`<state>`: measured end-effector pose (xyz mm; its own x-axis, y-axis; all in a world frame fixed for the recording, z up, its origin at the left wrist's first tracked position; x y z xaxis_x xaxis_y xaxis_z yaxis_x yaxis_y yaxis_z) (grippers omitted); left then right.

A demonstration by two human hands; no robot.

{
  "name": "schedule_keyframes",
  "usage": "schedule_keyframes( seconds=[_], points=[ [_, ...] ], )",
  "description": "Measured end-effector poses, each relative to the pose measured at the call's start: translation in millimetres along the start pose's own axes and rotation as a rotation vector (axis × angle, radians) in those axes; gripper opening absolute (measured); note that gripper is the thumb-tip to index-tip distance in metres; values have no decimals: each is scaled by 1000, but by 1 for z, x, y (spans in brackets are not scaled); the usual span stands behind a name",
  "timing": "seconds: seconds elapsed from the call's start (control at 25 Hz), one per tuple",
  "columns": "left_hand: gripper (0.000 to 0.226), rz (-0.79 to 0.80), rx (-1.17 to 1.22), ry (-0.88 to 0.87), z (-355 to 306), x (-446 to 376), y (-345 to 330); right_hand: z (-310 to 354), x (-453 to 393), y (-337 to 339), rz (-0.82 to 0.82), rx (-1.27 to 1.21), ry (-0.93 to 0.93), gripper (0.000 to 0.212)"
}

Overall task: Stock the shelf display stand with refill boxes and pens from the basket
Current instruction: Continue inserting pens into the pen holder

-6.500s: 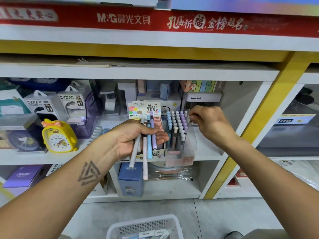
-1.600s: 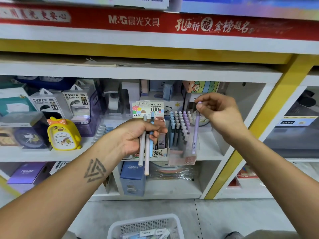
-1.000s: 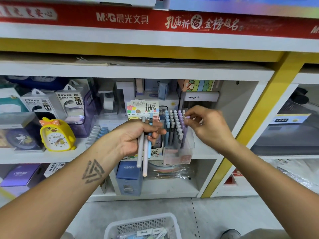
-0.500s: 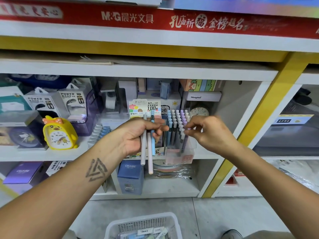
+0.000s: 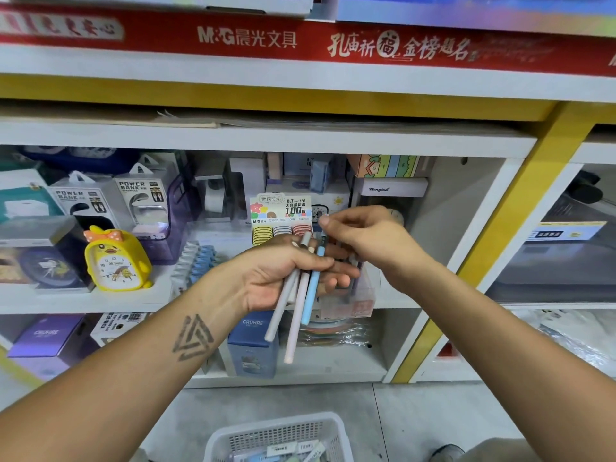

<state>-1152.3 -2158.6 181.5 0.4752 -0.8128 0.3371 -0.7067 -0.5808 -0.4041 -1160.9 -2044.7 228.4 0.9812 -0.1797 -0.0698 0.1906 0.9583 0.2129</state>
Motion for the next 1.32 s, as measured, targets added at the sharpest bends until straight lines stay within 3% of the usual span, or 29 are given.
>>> schedule_keyframes(
  seconds=[0.16,0.28,0.4,0.48,0.56,0.64,1.08,1.2,1.32],
  points=[
    [28,60,149,-27,-4,2,-5,0,-1,10,-38,-277,-36,5],
    [33,-109,174,-48,-7,1,21,10,-2,46,-262,-326,59,14],
    [16,-402,100,-41,-6,4,59,28,5,55,-320,9,260,7],
    [10,-457,97,-35,-7,6,64,33,10,37,-238,369,362,10],
    [12,-442,103,-54,-11,5,61,28,13,18,-151,624,424,14],
    [17,-391,124,-77,-13,4,54,22,14,6,-115,711,456,18],
    [39,-324,118,-112,-20,6,45,15,10,9,-181,693,442,16],
    [38,-317,134,-133,-20,6,48,17,13,1,-88,697,461,9],
    [35,-289,175,-159,-21,5,49,12,14,-5,-38,769,460,15]
  ],
)
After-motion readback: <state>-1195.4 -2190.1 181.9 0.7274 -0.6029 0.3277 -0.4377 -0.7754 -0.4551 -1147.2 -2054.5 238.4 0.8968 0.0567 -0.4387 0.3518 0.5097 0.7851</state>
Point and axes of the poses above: each hand's wrist, its own x-axis away from the middle knuckle, its own y-axis out of the back of the hand, z = x × y, the point moved 9 cm from there along -x, towards the middle knuckle, and after that the axes turned 7 degrees about -x, right-handed, at the moved point
